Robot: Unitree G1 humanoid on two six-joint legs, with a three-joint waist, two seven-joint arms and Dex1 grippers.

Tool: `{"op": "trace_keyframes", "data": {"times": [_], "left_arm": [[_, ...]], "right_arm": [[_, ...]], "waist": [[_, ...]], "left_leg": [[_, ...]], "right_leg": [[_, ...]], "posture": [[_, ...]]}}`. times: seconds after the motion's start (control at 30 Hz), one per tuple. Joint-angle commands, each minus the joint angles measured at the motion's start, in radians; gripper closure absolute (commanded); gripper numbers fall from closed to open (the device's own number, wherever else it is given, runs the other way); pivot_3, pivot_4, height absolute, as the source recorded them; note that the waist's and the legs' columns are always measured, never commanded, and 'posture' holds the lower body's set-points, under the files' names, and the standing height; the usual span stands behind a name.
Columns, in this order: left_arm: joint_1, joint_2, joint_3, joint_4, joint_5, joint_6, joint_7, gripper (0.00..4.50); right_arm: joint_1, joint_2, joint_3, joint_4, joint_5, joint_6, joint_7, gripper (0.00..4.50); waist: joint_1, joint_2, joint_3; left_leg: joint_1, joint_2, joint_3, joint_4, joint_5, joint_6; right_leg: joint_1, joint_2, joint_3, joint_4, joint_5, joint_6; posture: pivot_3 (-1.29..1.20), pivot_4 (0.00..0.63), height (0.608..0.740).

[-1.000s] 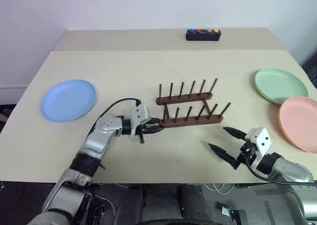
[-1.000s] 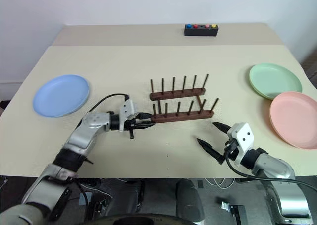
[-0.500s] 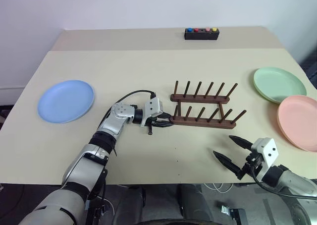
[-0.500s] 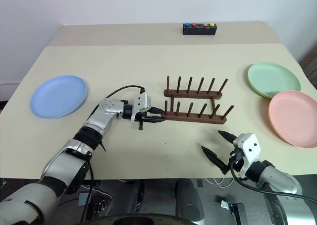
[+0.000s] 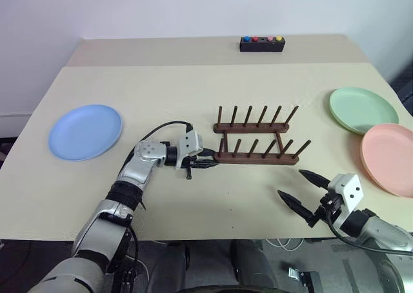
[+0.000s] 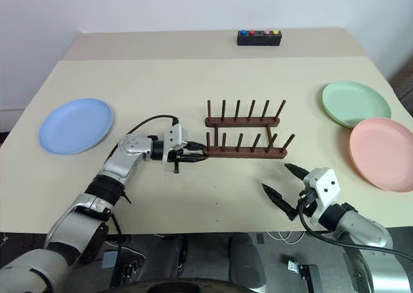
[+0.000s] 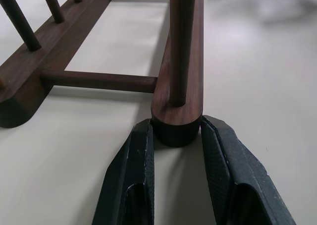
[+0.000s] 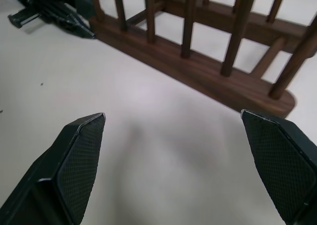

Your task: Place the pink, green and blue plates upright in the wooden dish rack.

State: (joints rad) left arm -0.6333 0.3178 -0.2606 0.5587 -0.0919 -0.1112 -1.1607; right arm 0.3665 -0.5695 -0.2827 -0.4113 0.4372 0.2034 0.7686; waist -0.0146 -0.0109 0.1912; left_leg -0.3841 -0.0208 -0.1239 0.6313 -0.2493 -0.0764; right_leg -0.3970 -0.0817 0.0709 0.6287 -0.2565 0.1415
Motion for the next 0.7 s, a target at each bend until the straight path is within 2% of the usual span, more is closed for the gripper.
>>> {"op": "trace_keyframes", "data": {"times": [0.03,0.13,0.37,0.4,0.47,0.53,0.57,0.63,0.7], "left_arm": [[0.009,0.007,0.008,-0.036,0.002,0.021,0.012,3.75],[0.004,0.003,0.01,-0.038,-0.003,0.043,0.014,3.75],[0.014,0.021,0.024,-0.07,-0.004,0.072,0.027,0.29],[0.02,0.029,0.03,-0.084,0.002,0.068,0.042,0.08],[0.054,0.057,0.062,-0.158,-0.022,0.118,0.067,0.08],[0.107,0.09,0.083,-0.247,-0.047,0.175,0.074,0.0],[0.137,0.103,0.091,-0.292,-0.056,0.2,0.079,0.32],[0.194,0.121,0.099,-0.378,-0.078,0.254,0.086,0.85],[0.251,0.135,0.088,-0.459,-0.093,0.283,0.079,1.74]], "right_arm": [[-0.022,-0.009,0.004,-0.014,0.006,-0.002,0.006,0.0],[-0.03,-0.009,0.005,-0.012,0.005,0.002,0.007,0.0],[-0.02,-0.007,-0.012,-0.021,-0.002,0.007,-0.008,0.0],[-0.017,-0.008,-0.018,-0.023,-0.002,0.008,-0.012,0.0],[-0.007,-0.017,-0.037,-0.017,-0.004,0.012,-0.018,0.0],[-0.009,-0.028,-0.047,0.006,-0.021,0.023,-0.034,0.52],[-0.012,-0.033,-0.047,0.018,-0.03,0.028,-0.038,0.78],[-0.02,-0.039,-0.042,0.029,-0.045,0.033,-0.044,1.74],[-0.033,-0.04,-0.031,0.036,-0.052,0.035,-0.051,2.76]], "waist": [[0.0,0.0,0.0],[0.0,0.0,0.0],[0.0,0.0,0.0],[0.0,0.0,0.0],[-0.004,0.0,0.0],[-0.007,0.0,0.0],[-0.006,0.0,0.0],[-0.003,0.001,0.0],[0.001,0.001,0.0]], "left_leg": [[0.0,0.0,0.0,0.0,0.0,0.0],[0.0,0.0,0.0,0.0,0.0,0.0],[0.0,0.0,0.0,0.0,0.0,0.0],[0.0,0.0,0.0,0.0,0.0,0.0],[0.0,0.0,0.0,0.0,0.0,0.0],[0.0,0.0,0.0,-0.001,0.0,0.0],[0.0,0.0,0.0,-0.001,0.0,0.0],[0.0,0.0,0.0,-0.001,0.0,0.0],[0.0,0.0,0.0,0.0,0.0,0.0]], "right_leg": [[0.0,0.0,0.0,0.0,0.0,0.0],[0.0,0.0,0.0,0.0,0.0,0.0],[0.0,0.0,0.0,0.0,0.0,0.0],[0.0,0.0,0.0,0.0,0.0,0.0],[0.0,0.0,0.0,0.0,0.0,0.0],[-0.001,0.0,0.0,0.0,0.0,0.0],[-0.001,0.0,0.0,0.0,0.0,0.0],[-0.001,0.0,0.0,0.0,0.0,0.0],[0.0,0.0,0.0,0.0,0.0,0.0]], "posture": [[0.0,0.15,0.74],[0.0,0.15,0.74],[0.0,0.15,0.74],[0.0,0.15,0.74],[0.0,0.15,0.74],[0.0,0.15,0.74],[0.0,0.15,0.74],[0.0,0.15,0.74],[0.0,0.15,0.74]]}}
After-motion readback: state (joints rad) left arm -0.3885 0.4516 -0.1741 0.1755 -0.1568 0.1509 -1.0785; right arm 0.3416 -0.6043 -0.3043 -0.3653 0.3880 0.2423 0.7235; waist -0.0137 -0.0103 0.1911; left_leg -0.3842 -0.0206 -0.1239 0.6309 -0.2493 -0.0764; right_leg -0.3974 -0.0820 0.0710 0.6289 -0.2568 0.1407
